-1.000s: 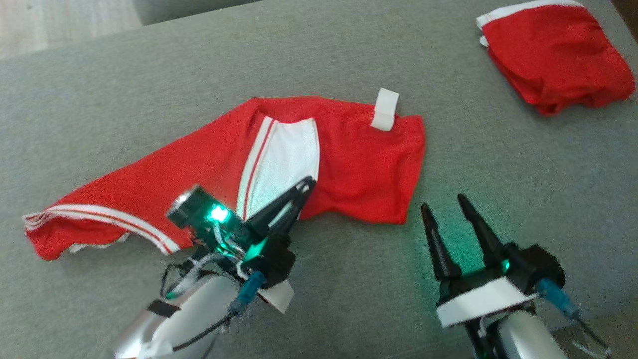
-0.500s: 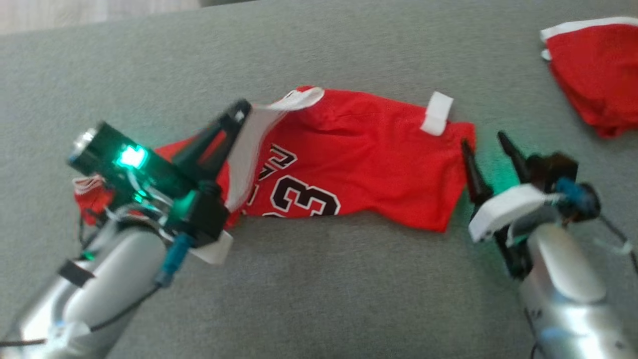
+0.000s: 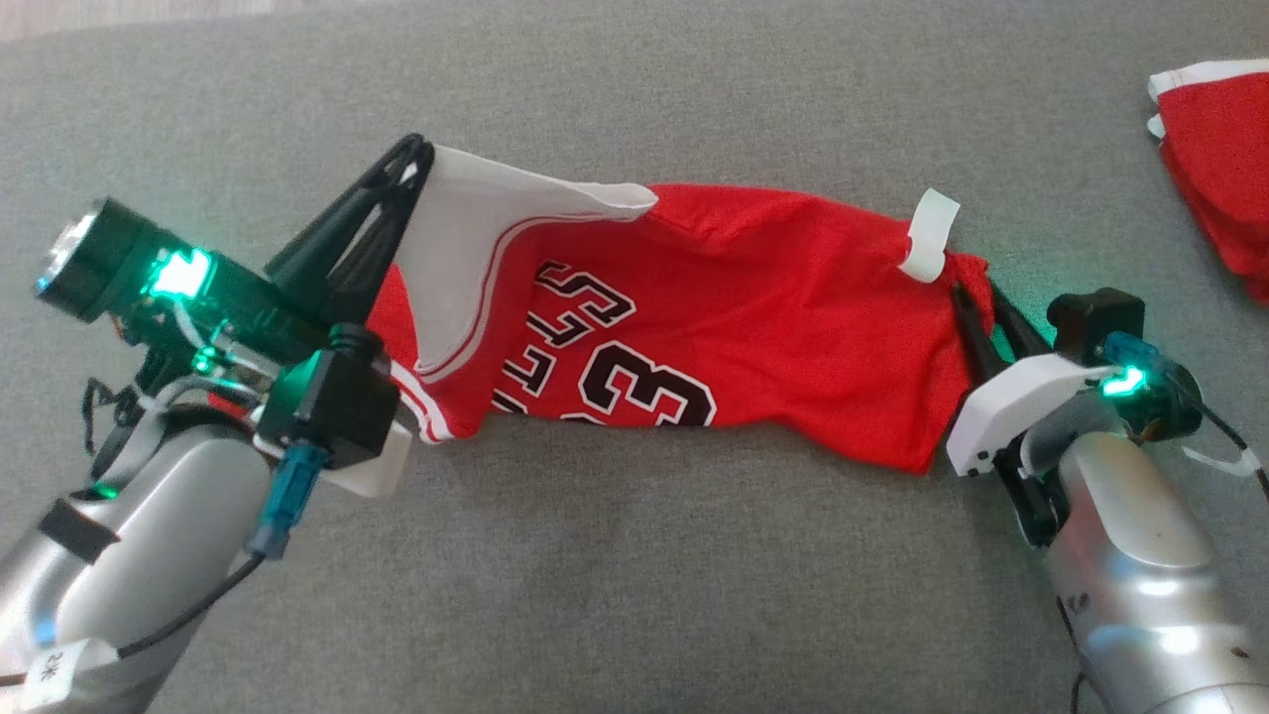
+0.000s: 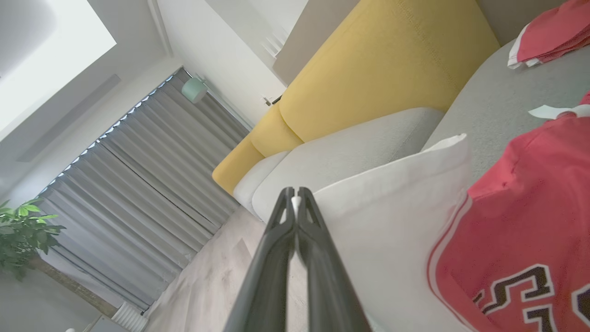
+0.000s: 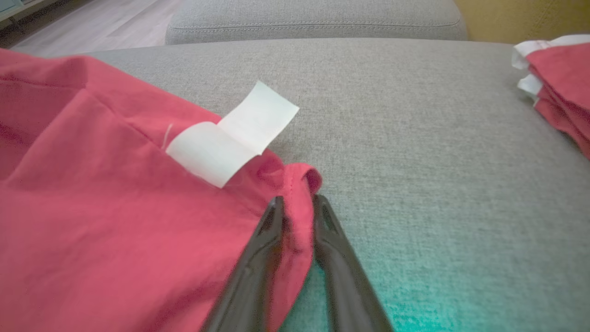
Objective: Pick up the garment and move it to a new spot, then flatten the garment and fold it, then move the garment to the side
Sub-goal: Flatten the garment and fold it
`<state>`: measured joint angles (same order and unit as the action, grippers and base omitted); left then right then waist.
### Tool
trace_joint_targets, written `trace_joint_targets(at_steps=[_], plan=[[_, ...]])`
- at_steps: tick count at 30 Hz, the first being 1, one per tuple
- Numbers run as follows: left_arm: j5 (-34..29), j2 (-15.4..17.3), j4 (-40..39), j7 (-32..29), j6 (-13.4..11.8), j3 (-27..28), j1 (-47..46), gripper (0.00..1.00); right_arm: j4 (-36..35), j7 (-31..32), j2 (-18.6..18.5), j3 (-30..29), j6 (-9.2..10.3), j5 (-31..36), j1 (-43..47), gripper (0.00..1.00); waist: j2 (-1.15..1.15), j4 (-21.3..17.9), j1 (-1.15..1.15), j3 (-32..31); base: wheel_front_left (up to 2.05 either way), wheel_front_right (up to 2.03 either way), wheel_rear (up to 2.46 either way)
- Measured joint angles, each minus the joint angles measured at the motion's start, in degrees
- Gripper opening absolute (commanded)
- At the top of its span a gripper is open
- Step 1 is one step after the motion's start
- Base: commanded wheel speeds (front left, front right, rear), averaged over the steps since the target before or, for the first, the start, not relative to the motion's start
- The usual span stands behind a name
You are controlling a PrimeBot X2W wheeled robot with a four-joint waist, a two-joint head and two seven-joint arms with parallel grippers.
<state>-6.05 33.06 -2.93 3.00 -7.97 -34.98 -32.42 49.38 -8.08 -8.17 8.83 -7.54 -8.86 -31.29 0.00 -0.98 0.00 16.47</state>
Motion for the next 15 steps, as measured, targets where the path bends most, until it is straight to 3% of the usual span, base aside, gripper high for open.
trace_joint_targets(at_steps=[2, 8, 15], plan=[[0.00, 0.63, -0.10, 0.01, -0.65, 0.20, 0.10, 0.00, 0.60, -0.53, -0.03, -0.15, 0.00, 0.02, 0.16, 0.00, 0.00, 0.10, 0.00, -0.48, 0.00, 0.00, 0.00], [0.01, 2.80, -1.52, 0.20, -1.69, 2.01, 0.38, 0.00, -0.54, -2.53, -1.41, -1.36, 0.00, 0.12, 0.97, 0.00, 0.00, 0.22, 0.00, -2.39, 0.00, 0.00, 0.00], [0.45, 5.82, -3.71, 1.51, -2.07, 4.27, 0.64, 0.00, -9.09, -4.13, -5.26, -3.36, 0.00, -0.92, 1.45, 0.00, 0.00, -0.10, -0.01, -5.13, 0.00, 0.00, 0.00]])
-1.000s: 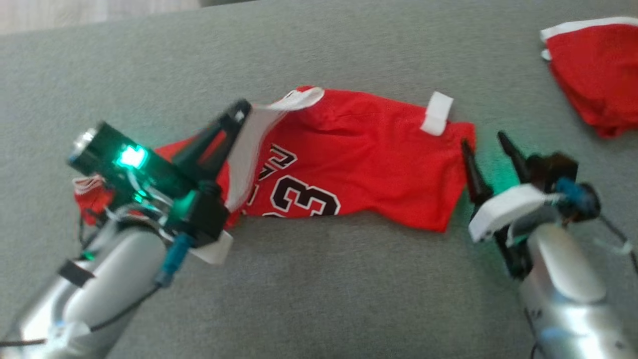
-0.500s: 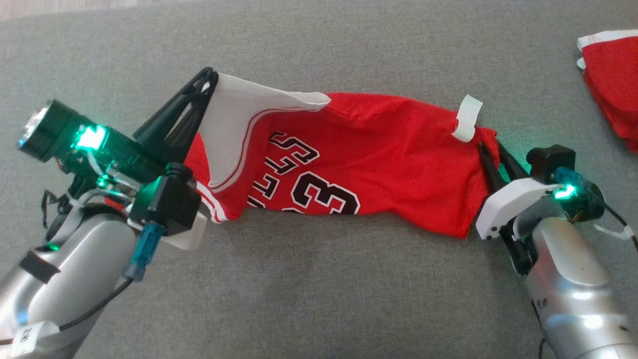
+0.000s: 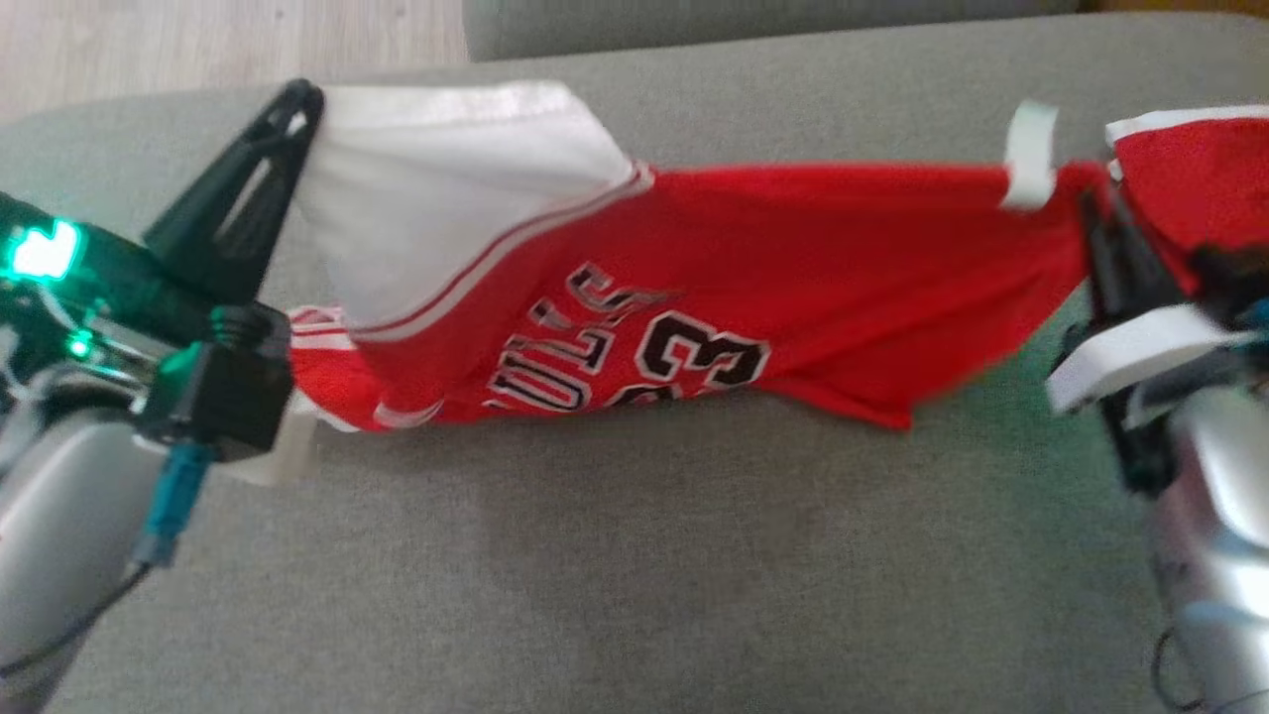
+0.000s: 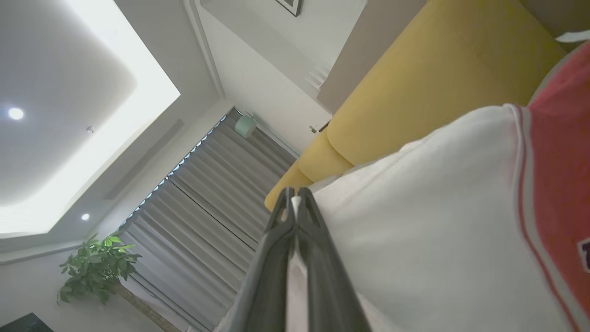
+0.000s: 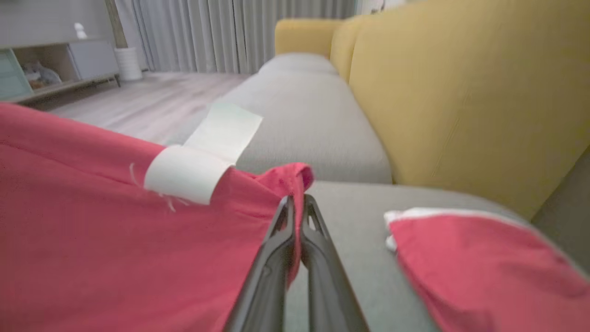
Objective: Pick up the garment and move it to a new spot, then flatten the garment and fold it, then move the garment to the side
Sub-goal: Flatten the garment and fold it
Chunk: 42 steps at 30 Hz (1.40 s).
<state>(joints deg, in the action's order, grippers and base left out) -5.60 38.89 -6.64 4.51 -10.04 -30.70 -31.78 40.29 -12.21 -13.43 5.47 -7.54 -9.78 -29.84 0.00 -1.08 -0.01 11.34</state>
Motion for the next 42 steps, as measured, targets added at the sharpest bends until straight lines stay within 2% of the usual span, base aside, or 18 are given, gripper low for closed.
trace_joint_targets(at_steps=[8, 14, 18, 21, 24, 27, 30, 31, 32, 37, 40, 42], plan=[[3.11, 3.25, -0.83, 1.77, 4.44, 3.19, -7.44, 0.00, -17.19, 2.07, -8.16, 1.52, 0.00, -5.77, -2.64, 0.00, 0.00, -0.98, 0.00, -5.10, 0.00, 0.00, 0.00], [8.24, 3.81, -2.03, 1.58, 6.91, 5.49, -11.44, 0.00, -28.77, 9.81, -12.81, 2.00, 0.00, -12.39, -3.13, 0.00, 0.00, -1.87, -0.01, -8.32, 0.00, 0.00, 0.00], [14.40, 3.78, -3.47, -0.30, 9.73, 5.47, -9.34, 0.00, -35.49, 17.31, -15.63, 2.79, 0.00, -16.91, 1.85, 0.00, 0.00, -2.09, -0.01, -8.45, 0.00, 0.00, 0.00], [16.82, 3.76, -3.76, -1.67, 10.94, 2.85, -2.86, 0.00, -37.28, 22.05, -15.28, 4.12, 0.00, -19.85, 10.08, 0.00, 0.00, -1.98, 0.00, -7.30, 0.00, 0.00, 0.00], [19.13, 2.61, -3.32, -1.96, 10.87, -0.33, 6.19, 0.00, -37.18, 24.94, -12.79, 6.10, 0.00, -22.69, 18.39, 0.00, 0.00, -1.88, 0.00, -5.86, 0.00, 0.00, 0.00], [19.35, 1.74, -1.54, -1.33, 9.67, -2.76, 12.05, 0.00, -35.44, 25.40, -9.83, 7.49, 0.00, -24.60, 23.15, 0.00, 0.00, -1.70, 0.00, -4.34, 0.00, 0.00, 0.00], [18.47, 1.43, 0.62, 0.08, 8.06, -3.19, 13.43, 0.00, -32.41, 23.16, -8.44, 8.73, 0.00, -23.24, 23.70, 0.02, 0.00, -1.33, 0.00, -2.89, 0.00, 0.00, 0.00], [18.46, 1.25, 1.25, 0.56, 7.50, -3.12, 13.41, 0.00, -31.45, 22.19, -7.62, 8.75, 0.00, -22.64, 23.57, 0.48, 0.00, -1.20, 0.01, -2.44, 0.00, 0.00, 0.00], [18.36, 1.18, 1.90, 0.96, 7.43, -3.12, 13.40, 0.00, -30.31, 21.06, -6.60, 8.51, 0.00, -21.68, 23.51, 1.00, 0.00, -1.06, 0.01, -2.00, 0.00, 0.00, 0.00], [17.19, 0.75, 4.46, 2.65, 6.43, -2.99, 13.26, 0.00, -27.74, 16.89, -3.82, 6.23, 0.00, -19.12, 24.11, 1.00, 0.00, 0.10, 0.01, -0.56, 0.00, 0.00, 0.00], [17.14, 0.71, 5.25, 3.22, 5.92, -2.65, 13.20, 0.00, -28.98, 16.74, -3.78, 5.27, 0.00, -21.45, 26.59, 1.00, 0.00, 0.52, 0.01, -0.16, 0.00, 0.00, 0.00], [17.14, 0.70, 5.69, 3.64, 5.67, -2.61, 13.00, 0.00, -31.73, 17.96, -4.34, 5.41, 0.00, -26.22, 30.25, 1.00, 0.00, 0.72, 0.01, 0.09, 0.00, 0.00, 0.00]])
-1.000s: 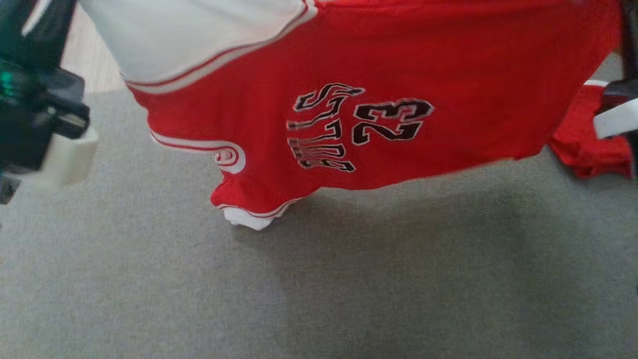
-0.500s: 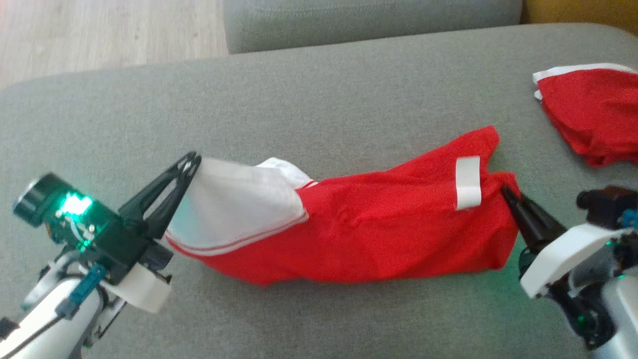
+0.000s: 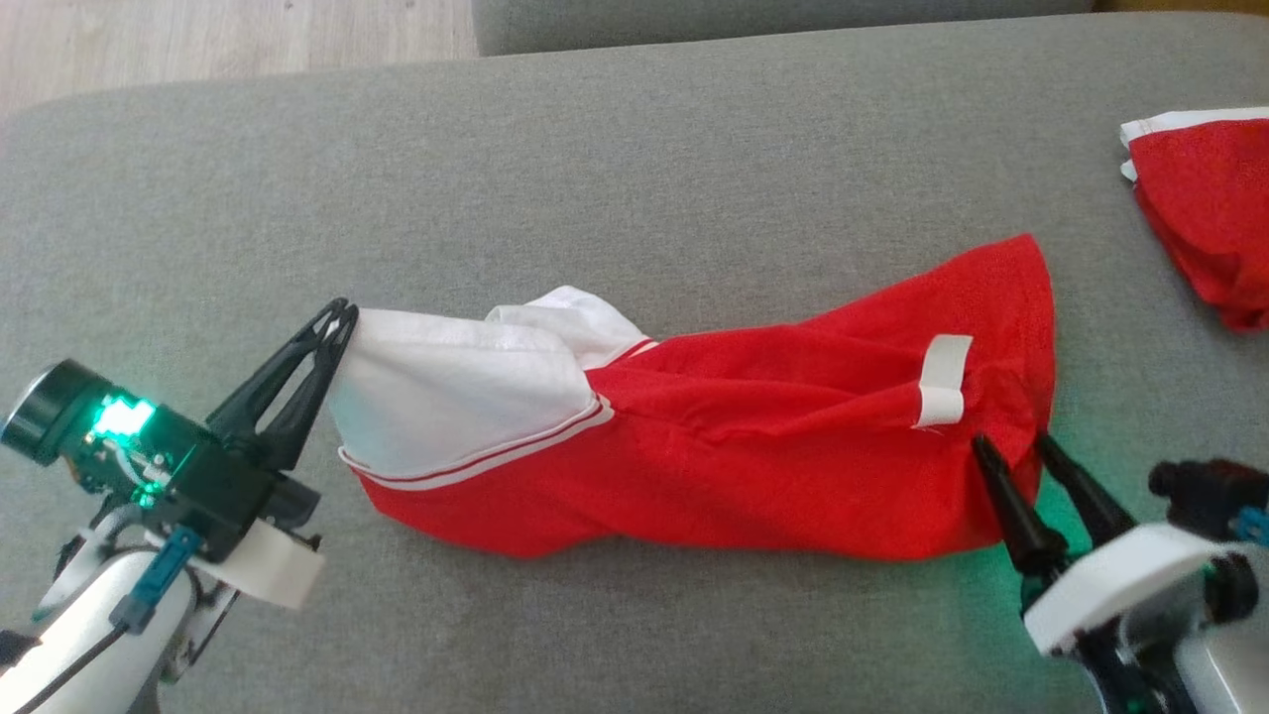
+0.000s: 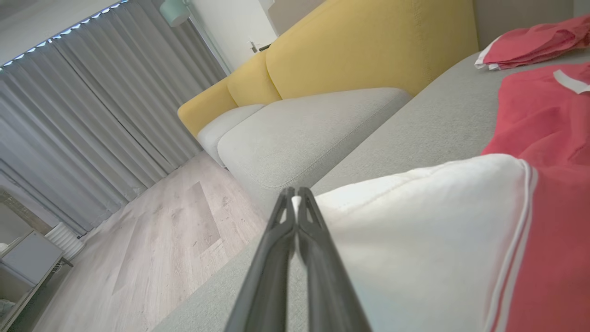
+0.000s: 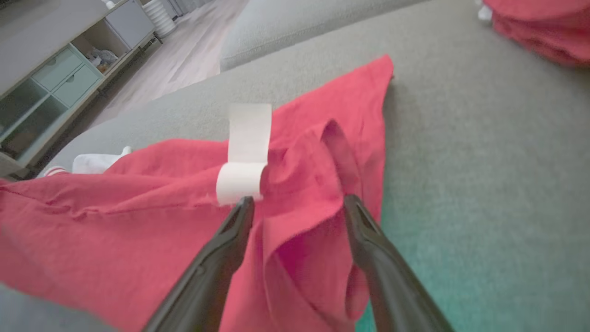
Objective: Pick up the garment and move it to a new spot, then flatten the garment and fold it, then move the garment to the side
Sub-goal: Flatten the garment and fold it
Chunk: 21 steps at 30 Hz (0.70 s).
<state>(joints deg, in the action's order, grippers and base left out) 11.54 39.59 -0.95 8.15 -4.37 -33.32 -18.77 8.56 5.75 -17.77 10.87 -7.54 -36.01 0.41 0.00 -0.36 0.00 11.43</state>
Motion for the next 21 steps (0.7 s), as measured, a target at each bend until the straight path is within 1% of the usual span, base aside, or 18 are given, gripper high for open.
trace_joint_targets(at_steps=[3, 7, 10, 16, 21], plan=[[0.00, 0.00, 0.04, 0.01, -0.23, 0.01, -0.28, 0.00, -2.94, 0.66, -1.08, -0.21, 0.01, -4.64, 2.37, 1.00, 0.00, 0.24, 0.00, 0.33, 0.00, 0.00, 0.00], [0.00, -0.02, 0.34, 0.51, -0.27, -0.03, -0.57, 0.00, -4.86, 0.66, -2.20, -0.46, 0.00, -7.95, 2.33, 1.00, 0.00, 0.45, 0.00, 0.76, 0.00, 0.00, 0.00], [0.00, -0.10, 0.45, 0.51, -0.36, -0.08, -0.91, 0.00, -4.67, 0.66, -2.66, -0.49, 0.01, -8.60, 2.25, 1.00, 0.00, 0.70, 0.00, 0.93, 0.00, 0.00, 0.00], [-0.01, -0.51, 0.52, 0.51, -0.36, -0.44, -1.30, 0.00, -2.01, 1.07, -2.96, -0.32, 0.01, -10.33, 0.65, 1.00, 0.00, 1.85, 0.00, 1.43, 0.00, 0.00, 0.00], [-0.01, -0.55, 0.43, 0.51, -0.35, -0.68, -2.15, 0.00, -0.82, 0.03, -4.49, 0.49, 0.01, -12.58, -1.97, 1.00, 0.00, 2.34, 0.00, 2.05, 0.00, 0.00, 0.00]])
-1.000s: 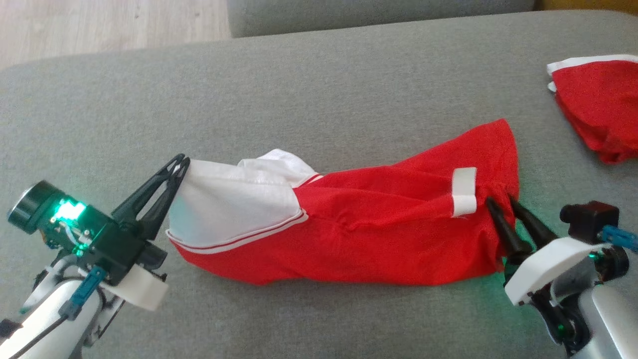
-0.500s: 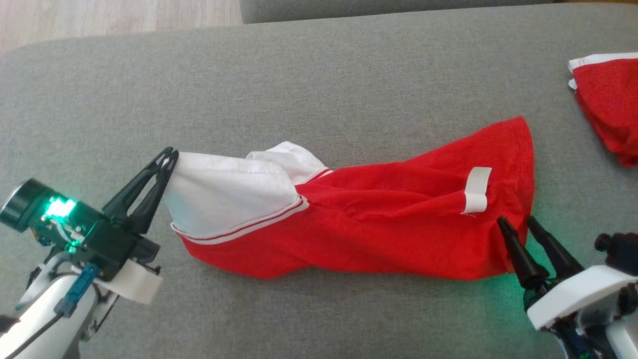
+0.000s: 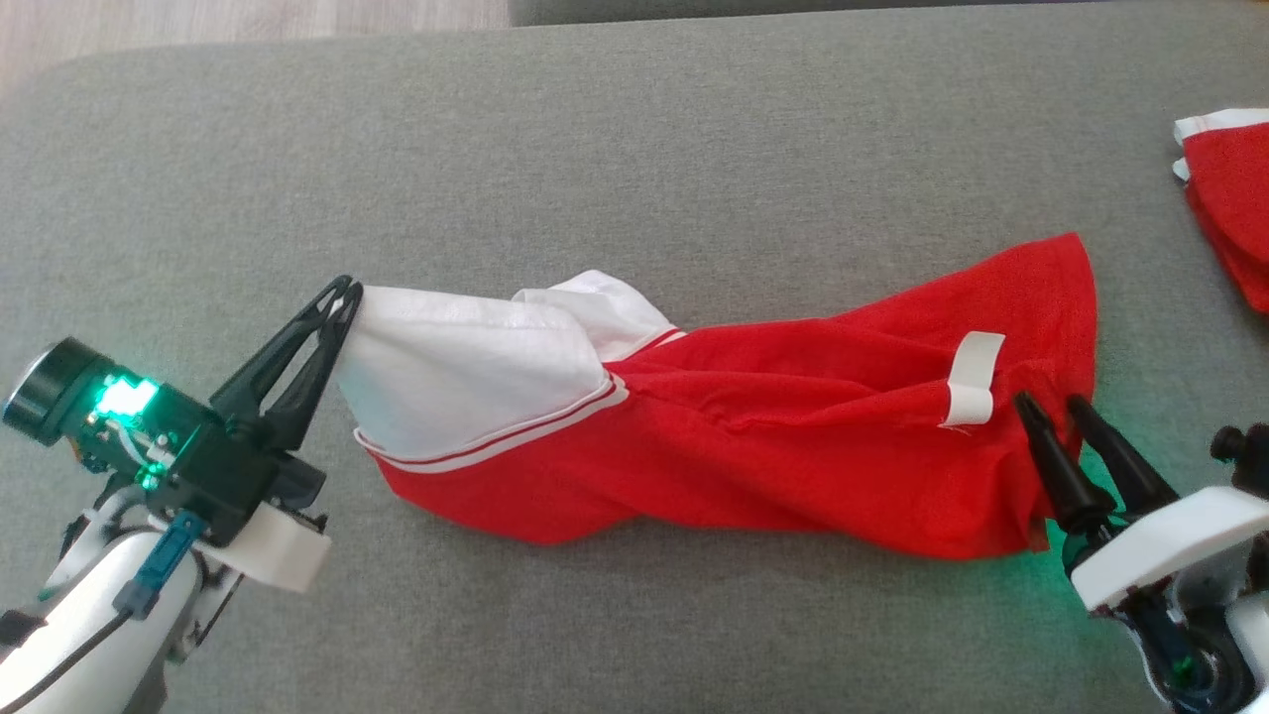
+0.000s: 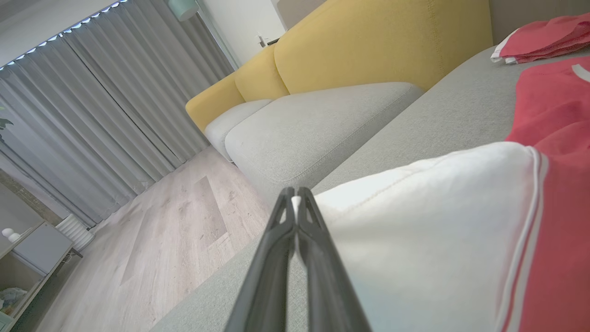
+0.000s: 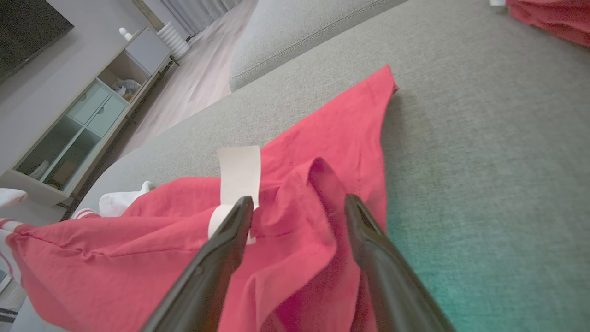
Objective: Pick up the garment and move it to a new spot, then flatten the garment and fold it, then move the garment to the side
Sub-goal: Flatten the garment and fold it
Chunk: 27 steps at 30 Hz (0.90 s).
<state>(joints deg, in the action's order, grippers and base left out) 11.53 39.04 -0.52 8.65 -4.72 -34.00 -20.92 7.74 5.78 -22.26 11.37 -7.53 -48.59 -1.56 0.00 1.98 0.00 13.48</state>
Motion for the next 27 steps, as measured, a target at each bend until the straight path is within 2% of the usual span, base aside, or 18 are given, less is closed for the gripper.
trace_joint_targets(at_steps=[5, 8, 9, 13, 15, 16, 17, 19, 27], plan=[[0.00, -0.13, -0.26, -0.01, 0.00, -0.70, -0.52, 0.00, 1.18, -0.18, -2.05, 2.15, 0.00, -1.21, -1.64, 1.00, 0.00, 0.59, 0.00, 0.33, 0.00, 0.00, 0.00], [0.00, -0.44, -0.26, 0.00, 0.02, -1.08, -1.15, 0.00, 1.94, -0.25, -2.97, 3.11, 0.00, -1.76, -2.05, 0.72, 0.00, 0.93, 0.00, 0.45, 0.00, 0.00, 0.00], [0.00, -0.52, -0.26, 0.00, 0.02, -1.09, -1.25, 0.00, 2.25, -0.26, -3.20, 3.31, 0.00, -1.97, -2.14, 0.72, 0.00, 1.03, 0.00, 0.48, 0.00, 0.00, 0.00], [0.00, -0.69, -0.23, 0.00, 0.02, -1.22, -1.25, 0.00, 2.79, -0.32, -3.91, 3.96, 0.00, -2.66, -2.57, 0.42, 0.00, 1.33, 0.00, 0.59, 0.00, 0.00, 0.00], [0.00, -0.69, -0.20, 0.00, 0.02, -1.22, -1.25, 0.00, 3.02, -0.32, -4.21, 4.34, 0.00, -2.78, -2.54, 0.35, 0.00, 1.38, 0.00, 0.66, 0.00, 0.00, 0.00], [0.01, -0.69, -0.19, 0.00, 0.02, -1.23, -1.25, 0.00, 3.02, -0.42, -4.27, 4.43, 0.00, -2.79, -2.54, 0.26, 0.00, 1.38, 0.00, 0.65, 0.00, 0.00, 0.00], [0.00, -0.69, -0.14, 0.00, 0.02, -1.24, -1.25, 0.00, 3.02, -0.71, -4.33, 4.48, 0.00, -2.80, -2.54, 0.08, 0.00, 1.37, 0.00, 0.62, 0.00, 0.00, 0.00], [0.01, -0.69, 0.02, 0.00, 0.02, -1.29, -1.25, 0.00, 3.02, -0.74, -4.69, 4.56, 0.00, -2.97, -2.54, 0.00, 0.00, 1.31, 0.00, 0.47, 0.00, 0.00, 0.00], [0.01, -0.35, -0.31, 0.01, 0.02, -1.51, -1.29, 0.00, -0.55, -0.70, -7.37, 3.50, 0.00, -3.89, -1.18, 0.00, 0.00, 0.74, 0.00, -1.81, 0.00, 0.00, 0.00]])
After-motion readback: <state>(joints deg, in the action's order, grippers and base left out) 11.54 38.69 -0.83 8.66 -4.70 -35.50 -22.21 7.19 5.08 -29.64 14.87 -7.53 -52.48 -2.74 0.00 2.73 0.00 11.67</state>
